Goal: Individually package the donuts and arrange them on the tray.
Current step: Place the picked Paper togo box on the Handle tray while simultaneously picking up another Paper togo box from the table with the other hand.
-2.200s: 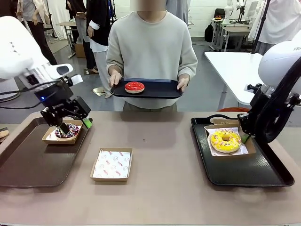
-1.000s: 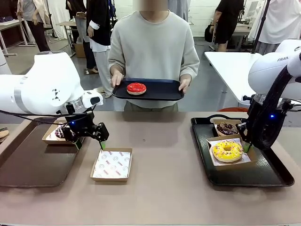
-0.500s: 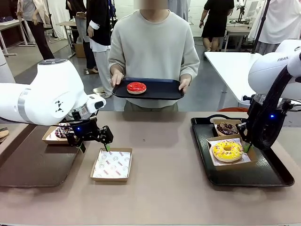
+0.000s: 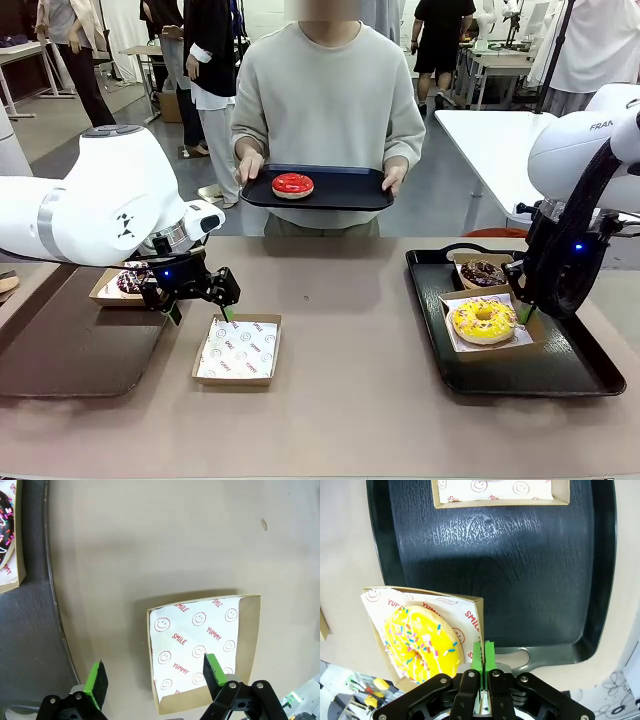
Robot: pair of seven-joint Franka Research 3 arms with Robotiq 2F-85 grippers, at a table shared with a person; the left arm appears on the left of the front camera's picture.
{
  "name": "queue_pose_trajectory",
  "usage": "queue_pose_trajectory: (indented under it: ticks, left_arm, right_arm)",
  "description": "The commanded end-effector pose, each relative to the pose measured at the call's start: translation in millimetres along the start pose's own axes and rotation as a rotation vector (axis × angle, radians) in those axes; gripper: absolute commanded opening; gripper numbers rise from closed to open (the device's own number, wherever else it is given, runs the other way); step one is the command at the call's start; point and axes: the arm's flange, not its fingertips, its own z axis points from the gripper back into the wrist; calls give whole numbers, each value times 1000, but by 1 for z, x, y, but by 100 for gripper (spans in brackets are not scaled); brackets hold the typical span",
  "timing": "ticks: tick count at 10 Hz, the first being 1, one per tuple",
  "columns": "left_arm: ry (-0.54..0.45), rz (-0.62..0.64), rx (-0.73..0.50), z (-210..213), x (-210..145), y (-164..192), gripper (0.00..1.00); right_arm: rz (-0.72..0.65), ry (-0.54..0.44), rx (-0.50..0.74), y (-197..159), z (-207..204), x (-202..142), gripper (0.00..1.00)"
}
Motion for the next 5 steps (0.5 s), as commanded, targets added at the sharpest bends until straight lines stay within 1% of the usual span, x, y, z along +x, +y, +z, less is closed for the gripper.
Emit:
queue_pose_trajectory:
  ticks: [1, 3, 5]
  left_arm:
    - [7, -14, 2, 2, 1, 0, 100]
    - [0, 0, 0, 0, 0, 0, 100]
    - [18, -13, 62, -1, -8, -6, 100]
  right_arm:
    - [11, -1, 17, -2, -2, -1, 2]
    - [0, 0, 0, 0, 0, 0, 2]
    - [-2, 8, -25, 4, -6, 4, 2]
